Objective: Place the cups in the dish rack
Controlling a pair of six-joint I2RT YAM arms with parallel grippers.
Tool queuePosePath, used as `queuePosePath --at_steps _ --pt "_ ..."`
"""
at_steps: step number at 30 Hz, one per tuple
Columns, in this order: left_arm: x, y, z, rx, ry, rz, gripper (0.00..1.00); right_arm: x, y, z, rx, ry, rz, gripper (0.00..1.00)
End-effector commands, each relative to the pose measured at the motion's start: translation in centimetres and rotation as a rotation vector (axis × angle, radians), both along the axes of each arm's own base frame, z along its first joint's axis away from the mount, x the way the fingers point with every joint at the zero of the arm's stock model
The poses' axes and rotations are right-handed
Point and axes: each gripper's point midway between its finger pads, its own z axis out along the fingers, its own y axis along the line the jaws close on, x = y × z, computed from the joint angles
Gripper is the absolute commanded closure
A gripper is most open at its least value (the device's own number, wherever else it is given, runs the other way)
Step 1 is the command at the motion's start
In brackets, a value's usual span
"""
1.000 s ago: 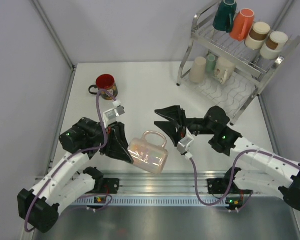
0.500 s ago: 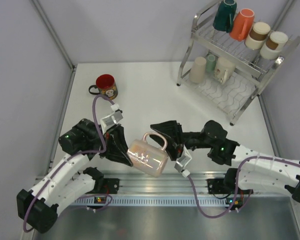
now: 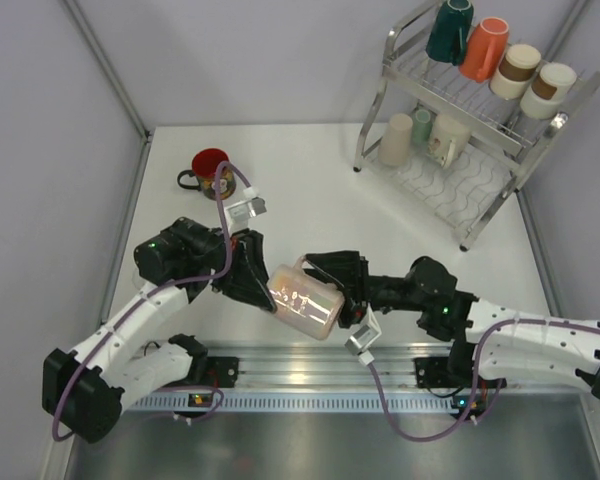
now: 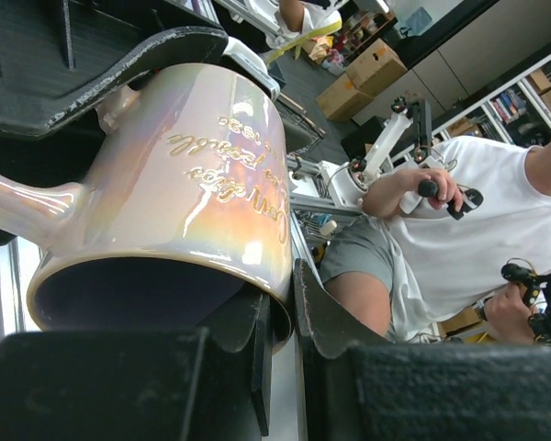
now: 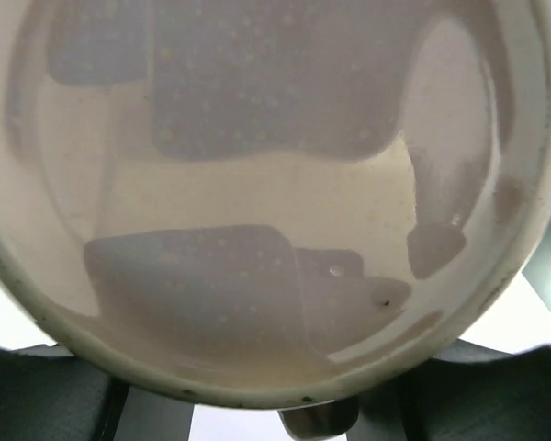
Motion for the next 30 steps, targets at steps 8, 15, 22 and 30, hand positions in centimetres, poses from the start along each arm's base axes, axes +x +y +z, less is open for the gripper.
queuePosePath --at_steps 8,15,22,30 --pt "1.0 -0.9 4.7 -0.19 -0.057 0.064 1.0 -1.2 0.6 1.3 0.07 -0.036 0.041 0.97" --pt "4.1 -2.4 3.6 -0.148 0.084 0.096 1.0 0.1 1.0 1.0 0.138 0.022 -0.009 1.0" --pt "10.0 -3.4 1.3 -0.135 0.211 0.225 0.68 1.2 0.3 -0.3 0.165 0.135 -0.056 1.0" --pt "13.6 -3.9 0.4 -0.152 0.265 0.3 0.5 3.5 -0.4 -2.7 0.157 0.269 -0.15 1.0"
